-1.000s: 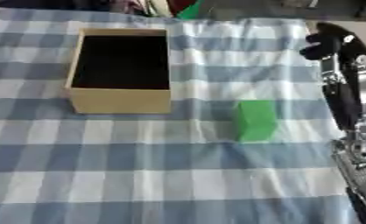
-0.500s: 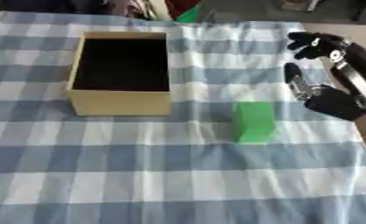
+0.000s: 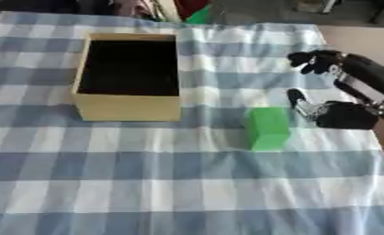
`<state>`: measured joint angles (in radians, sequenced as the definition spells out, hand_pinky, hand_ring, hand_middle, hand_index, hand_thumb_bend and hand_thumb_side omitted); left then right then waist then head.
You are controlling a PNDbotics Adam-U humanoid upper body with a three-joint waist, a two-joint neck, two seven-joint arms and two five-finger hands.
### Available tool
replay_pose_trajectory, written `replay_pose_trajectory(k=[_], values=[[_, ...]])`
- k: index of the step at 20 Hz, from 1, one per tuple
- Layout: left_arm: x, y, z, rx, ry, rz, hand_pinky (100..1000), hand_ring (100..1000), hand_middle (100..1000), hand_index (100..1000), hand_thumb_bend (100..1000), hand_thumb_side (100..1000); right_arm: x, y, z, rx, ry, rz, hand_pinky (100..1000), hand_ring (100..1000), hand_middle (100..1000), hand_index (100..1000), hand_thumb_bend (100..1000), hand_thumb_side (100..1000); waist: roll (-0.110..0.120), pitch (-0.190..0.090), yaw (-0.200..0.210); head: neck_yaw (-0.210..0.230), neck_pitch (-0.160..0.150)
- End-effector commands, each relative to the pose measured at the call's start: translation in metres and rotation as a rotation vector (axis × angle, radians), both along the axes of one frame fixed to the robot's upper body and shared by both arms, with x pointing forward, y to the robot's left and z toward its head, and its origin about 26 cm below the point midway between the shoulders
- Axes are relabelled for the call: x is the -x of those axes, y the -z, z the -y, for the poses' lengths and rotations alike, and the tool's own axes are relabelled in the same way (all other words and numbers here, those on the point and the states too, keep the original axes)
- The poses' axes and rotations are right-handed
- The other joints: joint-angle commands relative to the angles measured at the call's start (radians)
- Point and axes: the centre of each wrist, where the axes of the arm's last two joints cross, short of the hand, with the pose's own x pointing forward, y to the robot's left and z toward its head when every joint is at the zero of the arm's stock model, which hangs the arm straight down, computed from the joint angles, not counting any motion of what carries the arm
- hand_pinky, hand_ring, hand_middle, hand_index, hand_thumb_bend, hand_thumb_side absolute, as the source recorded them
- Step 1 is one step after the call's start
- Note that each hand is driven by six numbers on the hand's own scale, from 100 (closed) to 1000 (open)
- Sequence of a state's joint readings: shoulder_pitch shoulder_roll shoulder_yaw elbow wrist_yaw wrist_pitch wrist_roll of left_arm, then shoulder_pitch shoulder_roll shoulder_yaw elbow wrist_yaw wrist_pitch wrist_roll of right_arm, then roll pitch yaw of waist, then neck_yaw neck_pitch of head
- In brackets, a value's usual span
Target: Pick up objects on the table and place them in the box.
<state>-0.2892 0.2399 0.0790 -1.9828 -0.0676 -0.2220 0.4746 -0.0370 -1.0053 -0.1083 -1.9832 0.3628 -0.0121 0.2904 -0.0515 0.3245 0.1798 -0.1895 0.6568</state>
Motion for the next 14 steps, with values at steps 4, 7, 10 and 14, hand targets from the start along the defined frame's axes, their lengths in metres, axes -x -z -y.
replay_pose_trajectory(k=[4,7,10,14], values=[[0.0025,-0.0086,-0.0035,-0.035,-0.002,0.025,692,588,647,740,100,884,0.0008,-0.0197,-0.0030,0.141,0.035,-0.034,836,847,899,1000,283,761,-0.013,-0.030,0.002,-0.005,-0.006],[0.0025,-0.0087,-0.0034,-0.036,-0.001,0.024,692,588,647,740,100,884,0.0005,-0.0208,-0.0039,0.181,0.058,-0.060,848,871,921,1000,326,756,-0.013,-0.030,0.001,-0.007,-0.007],[0.0025,-0.0086,-0.0033,-0.038,0.001,0.024,692,588,647,740,100,883,-0.0002,-0.0222,-0.0057,0.230,0.071,-0.098,855,884,933,1000,329,729,-0.012,-0.030,0.002,-0.009,-0.007],[0.0025,-0.0086,-0.0032,-0.040,0.002,0.023,692,588,647,740,100,883,-0.0017,-0.0237,-0.0081,0.279,0.073,-0.153,866,901,948,1000,312,659,-0.012,-0.029,0.003,-0.014,-0.007]])
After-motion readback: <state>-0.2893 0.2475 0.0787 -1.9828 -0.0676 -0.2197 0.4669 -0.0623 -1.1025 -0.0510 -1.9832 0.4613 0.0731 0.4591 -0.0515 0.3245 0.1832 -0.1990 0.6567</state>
